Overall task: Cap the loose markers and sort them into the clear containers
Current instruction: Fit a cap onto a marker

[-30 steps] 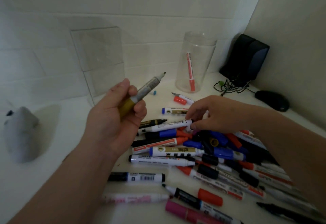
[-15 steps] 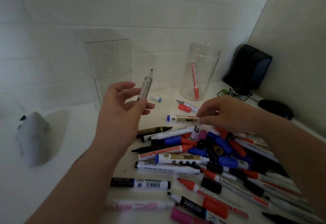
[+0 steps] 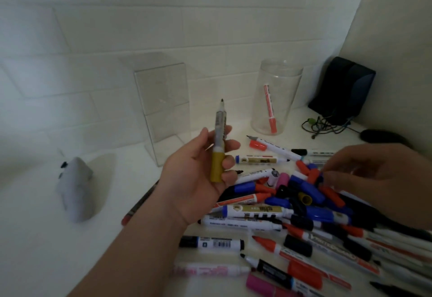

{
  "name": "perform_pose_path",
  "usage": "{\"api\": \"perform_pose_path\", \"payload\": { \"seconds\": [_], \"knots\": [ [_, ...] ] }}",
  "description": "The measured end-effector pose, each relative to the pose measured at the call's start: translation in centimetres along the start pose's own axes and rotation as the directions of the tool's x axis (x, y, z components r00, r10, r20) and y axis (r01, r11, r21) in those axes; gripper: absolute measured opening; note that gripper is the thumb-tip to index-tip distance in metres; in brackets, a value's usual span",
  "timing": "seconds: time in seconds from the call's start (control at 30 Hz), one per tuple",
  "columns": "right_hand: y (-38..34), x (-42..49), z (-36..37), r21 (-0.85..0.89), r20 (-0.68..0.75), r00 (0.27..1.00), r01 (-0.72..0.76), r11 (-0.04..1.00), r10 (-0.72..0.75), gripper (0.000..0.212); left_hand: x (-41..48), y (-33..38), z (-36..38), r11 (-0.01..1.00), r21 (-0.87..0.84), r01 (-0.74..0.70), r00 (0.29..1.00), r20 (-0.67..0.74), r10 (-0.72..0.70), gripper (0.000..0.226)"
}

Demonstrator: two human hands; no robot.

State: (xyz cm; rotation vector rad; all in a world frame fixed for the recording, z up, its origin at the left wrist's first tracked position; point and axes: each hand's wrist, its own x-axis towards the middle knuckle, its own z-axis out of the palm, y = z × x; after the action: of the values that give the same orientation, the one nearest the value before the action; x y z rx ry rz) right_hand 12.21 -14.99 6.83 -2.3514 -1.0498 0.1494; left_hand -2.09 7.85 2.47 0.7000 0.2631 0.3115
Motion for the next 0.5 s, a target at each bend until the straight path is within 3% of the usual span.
{"api": "perform_pose_path", "payload": {
  "seconds": [0.23,0.3,0.4,0.5],
  "knots": [
    [-4.2,-4.1,2.3,0.206,0.114,0.992,0.033,0.978,-0.057,0.011,-0.9,-2.6,1.8,0.998,0.06,0.001,0.994,0.106,-0.008,0.031],
    [-5.6,-4.8,3.9,0.315,0.127,0.99,0.014,0.949,-0.057,0.027,-1.5,-3.8,2.5,0.997,0.063,-0.039,0.985,0.17,0.028,0.028],
    [-5.8,-4.7,6.1,0.516,0.016,1.0,0.011,0.856,-0.022,0.019,-2.4,-4.5,3.4,0.999,-0.01,-0.034,0.953,0.302,0.035,0.025],
    [-5.3,-4.6,6.7,0.42,-0.143,0.988,0.108,0.901,-0.051,0.016,-2.5,-4.6,3.4,0.99,-0.139,0.013,0.911,0.409,0.045,0.013]
  ]
}}
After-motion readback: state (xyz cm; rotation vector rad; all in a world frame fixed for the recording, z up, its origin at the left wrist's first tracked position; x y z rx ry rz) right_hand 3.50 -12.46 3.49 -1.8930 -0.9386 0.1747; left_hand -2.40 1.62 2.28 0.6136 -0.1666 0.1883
